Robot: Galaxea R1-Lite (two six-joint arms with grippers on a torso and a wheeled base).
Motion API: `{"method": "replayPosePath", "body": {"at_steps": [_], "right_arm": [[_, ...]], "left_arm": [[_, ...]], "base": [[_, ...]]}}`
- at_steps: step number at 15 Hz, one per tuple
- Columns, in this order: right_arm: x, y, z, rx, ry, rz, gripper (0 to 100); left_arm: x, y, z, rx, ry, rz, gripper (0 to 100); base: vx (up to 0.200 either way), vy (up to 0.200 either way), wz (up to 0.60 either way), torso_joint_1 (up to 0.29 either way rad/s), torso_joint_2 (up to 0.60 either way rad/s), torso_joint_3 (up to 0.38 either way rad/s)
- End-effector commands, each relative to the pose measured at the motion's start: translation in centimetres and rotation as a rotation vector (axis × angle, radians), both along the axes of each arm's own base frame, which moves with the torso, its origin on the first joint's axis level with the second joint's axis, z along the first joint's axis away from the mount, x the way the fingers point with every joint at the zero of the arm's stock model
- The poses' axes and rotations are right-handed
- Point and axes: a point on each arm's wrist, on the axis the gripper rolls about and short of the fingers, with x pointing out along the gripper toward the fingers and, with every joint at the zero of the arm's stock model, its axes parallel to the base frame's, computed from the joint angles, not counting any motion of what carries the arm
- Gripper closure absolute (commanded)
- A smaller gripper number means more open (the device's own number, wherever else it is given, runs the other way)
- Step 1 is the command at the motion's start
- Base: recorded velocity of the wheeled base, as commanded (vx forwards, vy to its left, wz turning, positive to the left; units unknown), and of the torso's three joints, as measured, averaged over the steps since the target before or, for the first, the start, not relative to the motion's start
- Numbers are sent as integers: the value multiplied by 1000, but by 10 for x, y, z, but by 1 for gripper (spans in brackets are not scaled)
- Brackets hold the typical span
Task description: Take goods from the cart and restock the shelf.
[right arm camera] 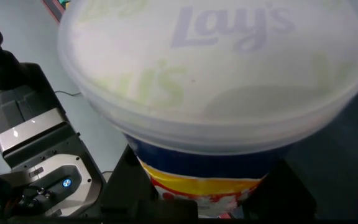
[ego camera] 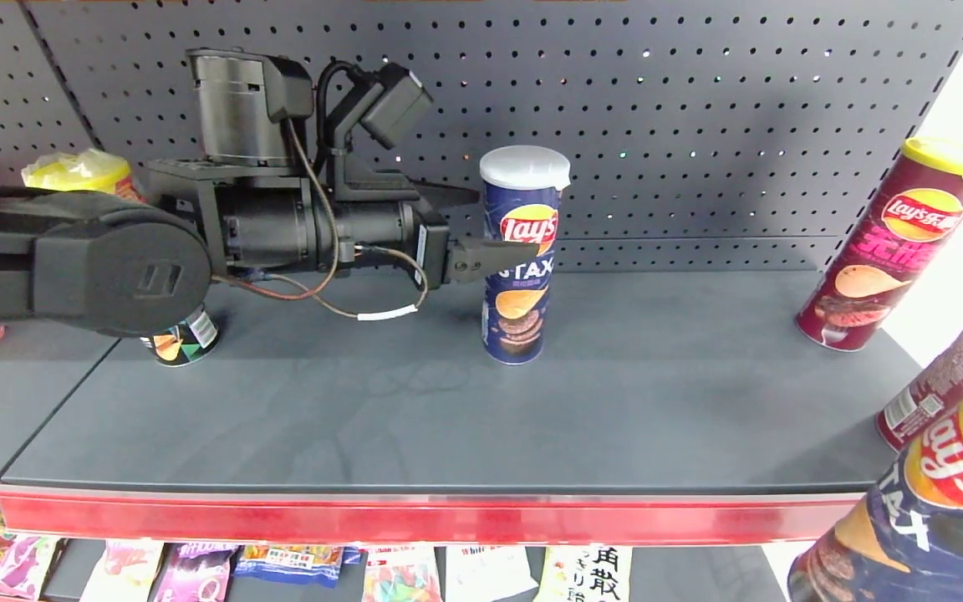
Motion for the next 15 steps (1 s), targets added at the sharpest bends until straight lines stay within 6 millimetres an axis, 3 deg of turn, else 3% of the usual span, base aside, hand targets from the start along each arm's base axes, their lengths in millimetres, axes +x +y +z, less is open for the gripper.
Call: {"method": "replayPosePath", "body": {"at_steps": [1,6,11,12,15], "right_arm": [[1,0,0,-2,4,0,100],[2,1,-1,-3,7,-1,100],[3,0,-1,-4,14,-20,100],[3,0,-1,-4,14,-20,100],[4,0,-2,-5,20,-20,100]], "left_arm": [[7,-9,-6,4,8,-11,0],[28,-26,-8,-7,-11,-17,0],[29,-39,-18,4,8,-34,0],[28,-42,-18,2,10,-40,100],[26,-43,-17,-13,31,-50,100]], "base": [[0,0,0,0,0,0],[0,0,0,0,0,0],[0,0,0,0,0,0],[0,0,0,0,0,0],[0,0,0,0,0,0]]}}
